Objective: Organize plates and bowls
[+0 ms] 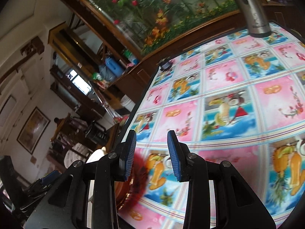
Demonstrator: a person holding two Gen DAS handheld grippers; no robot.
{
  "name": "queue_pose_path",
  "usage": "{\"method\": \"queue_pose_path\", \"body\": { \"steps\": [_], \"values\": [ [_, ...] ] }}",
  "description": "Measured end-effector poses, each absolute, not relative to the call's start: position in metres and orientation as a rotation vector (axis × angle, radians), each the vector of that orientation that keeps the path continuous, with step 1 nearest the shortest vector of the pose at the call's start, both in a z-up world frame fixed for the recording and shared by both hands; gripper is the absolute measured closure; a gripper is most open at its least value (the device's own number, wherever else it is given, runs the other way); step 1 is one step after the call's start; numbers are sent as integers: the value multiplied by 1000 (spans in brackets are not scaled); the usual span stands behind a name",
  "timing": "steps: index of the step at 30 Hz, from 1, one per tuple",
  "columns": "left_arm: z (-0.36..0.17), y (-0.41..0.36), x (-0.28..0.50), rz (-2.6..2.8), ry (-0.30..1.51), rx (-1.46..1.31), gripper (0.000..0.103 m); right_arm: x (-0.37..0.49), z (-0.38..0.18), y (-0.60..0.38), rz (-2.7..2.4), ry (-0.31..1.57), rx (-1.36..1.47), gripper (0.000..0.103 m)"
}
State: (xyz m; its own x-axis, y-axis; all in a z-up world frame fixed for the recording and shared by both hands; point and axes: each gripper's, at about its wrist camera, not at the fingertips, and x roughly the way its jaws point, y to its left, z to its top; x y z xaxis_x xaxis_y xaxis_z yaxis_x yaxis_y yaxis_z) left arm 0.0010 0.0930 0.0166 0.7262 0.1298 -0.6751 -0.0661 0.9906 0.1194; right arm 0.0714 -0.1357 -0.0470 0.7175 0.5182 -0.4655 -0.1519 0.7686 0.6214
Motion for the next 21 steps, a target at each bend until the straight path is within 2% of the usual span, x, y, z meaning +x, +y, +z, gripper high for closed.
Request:
{"method": "queue_pose_path", "body": {
  "steps": [10,17,19,21],
  "values": [
    [23,41,5,46,722,131,30,49,-46,-185,354,629,629,69],
    [32,21,-2,39,629,106,25,23,-31,-206,331,547,562,69],
    [35,20,-6,46,598,96,24,16,-29,-205,332,532,537,62],
    [38,18,-12,92,549,116,20,11,-28,-201,342,517,514,59]
  ]
}}
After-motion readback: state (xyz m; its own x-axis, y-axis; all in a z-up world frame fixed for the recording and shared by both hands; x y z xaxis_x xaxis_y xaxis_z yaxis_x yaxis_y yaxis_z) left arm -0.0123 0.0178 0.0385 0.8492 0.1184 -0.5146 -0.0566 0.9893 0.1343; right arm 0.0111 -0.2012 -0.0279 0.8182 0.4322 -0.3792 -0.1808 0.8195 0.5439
